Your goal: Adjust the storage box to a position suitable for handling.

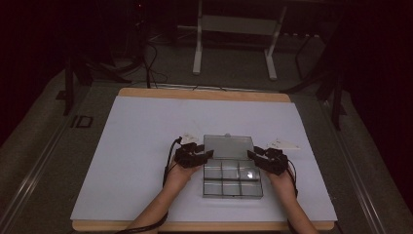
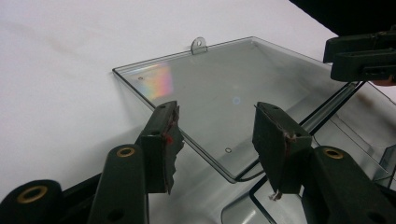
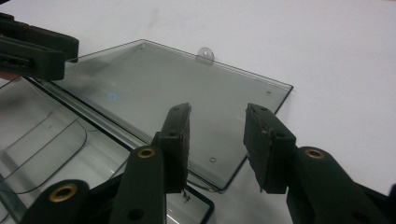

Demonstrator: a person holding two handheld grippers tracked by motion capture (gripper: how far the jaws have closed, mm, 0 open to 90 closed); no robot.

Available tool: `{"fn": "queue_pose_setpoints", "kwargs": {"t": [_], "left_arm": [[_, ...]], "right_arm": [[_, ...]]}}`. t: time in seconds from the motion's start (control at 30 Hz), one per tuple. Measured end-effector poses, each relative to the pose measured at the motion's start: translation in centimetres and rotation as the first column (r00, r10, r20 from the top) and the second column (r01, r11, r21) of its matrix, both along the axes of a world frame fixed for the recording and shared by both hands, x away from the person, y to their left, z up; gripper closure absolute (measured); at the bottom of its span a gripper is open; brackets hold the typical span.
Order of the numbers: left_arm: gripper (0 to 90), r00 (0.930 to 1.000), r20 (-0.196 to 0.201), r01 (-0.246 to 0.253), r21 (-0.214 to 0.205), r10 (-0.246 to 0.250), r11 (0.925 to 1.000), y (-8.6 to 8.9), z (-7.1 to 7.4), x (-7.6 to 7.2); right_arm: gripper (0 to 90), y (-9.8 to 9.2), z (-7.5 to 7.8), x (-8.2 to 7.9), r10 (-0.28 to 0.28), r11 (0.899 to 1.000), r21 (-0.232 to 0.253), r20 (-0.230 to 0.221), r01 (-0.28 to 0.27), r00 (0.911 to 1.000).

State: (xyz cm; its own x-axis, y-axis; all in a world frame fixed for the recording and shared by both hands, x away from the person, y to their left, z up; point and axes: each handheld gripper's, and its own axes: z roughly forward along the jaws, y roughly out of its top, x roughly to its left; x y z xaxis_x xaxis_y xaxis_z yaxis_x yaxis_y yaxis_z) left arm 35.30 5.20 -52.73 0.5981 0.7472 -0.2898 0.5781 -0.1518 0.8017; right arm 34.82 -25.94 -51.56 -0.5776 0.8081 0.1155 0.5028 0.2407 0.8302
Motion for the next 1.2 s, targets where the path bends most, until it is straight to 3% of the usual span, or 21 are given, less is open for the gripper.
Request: {"fn": "queue_pose_setpoints", "kwargs": {"t": [0.5, 0.9, 0.93, 1.0, 1.03, 1.07, 1.13, 1.2], "left_arm": [[47.3, 0.9961, 0.078, 0.039, 0.029, -0.041, 0.9988, 0.2, 1.5, -1.6], [43.2, 0.9887, 0.127, 0.079, 0.015, -0.081, 0.9967, 1.2, 2.5, -3.4], [37.4, 0.9888, 0.128, 0.075, 0.02, -0.077, 0.997, 1.3, 2.5, -3.5], [34.1, 0.9884, 0.134, 0.071, 0.011, -0.072, 0.9974, 1.6, 2.5, -3.7], [26.6, 0.9889, 0.134, 0.064, 0.01, -0.065, 0.9979, 1.8, 2.5, -3.8], [26.6, 0.989, 0.128, 0.072, 0.009, -0.073, 0.9974, 2.0, 2.4, -3.9], [13.6, 0.9894, 0.119, 0.083, 0.002, -0.082, 0.9966, 2.2, 2.3, -4.1], [9.6, 0.9898, 0.122, 0.073, 0.014, -0.074, 0.9973, 2.4, 2.1, -4.3]], "right_arm": [[57.8, -0.6, 0.7, -0.2, 0.005, 1.0, -0.007, 0.016, -0.005, 0.9999], [56.9, -1.9, 1.2, -0.9, 0.006, 1.0, -0.024, 0.032, -0.006, 0.9995], [56.9, -2.3, 1.2, -1.1, 0.003, 1.0, -0.03, 0.035, -0.002, 0.9994], [57.0, -2.5, 1.3, -1.2, 0.003, 0.999, -0.033, 0.036, -0.002, 0.9994], [57.0, -2.9, 1.3, -1.4, 0.003, 0.999, -0.04, 0.038, -0.001, 0.9993], [57.0, -2.9, 1.3, -1.4, 0.003, 0.999, -0.04, 0.038, -0.001, 0.9993], [56.9, -3.6, 1.4, -1.8, -0.002, 0.998, -0.056, 0.045, 0.005, 0.999], [57.0, -3.8, 1.4, -2.0, -0.003, 0.998, -0.056, 0.047, 0.006, 0.9989]]}}
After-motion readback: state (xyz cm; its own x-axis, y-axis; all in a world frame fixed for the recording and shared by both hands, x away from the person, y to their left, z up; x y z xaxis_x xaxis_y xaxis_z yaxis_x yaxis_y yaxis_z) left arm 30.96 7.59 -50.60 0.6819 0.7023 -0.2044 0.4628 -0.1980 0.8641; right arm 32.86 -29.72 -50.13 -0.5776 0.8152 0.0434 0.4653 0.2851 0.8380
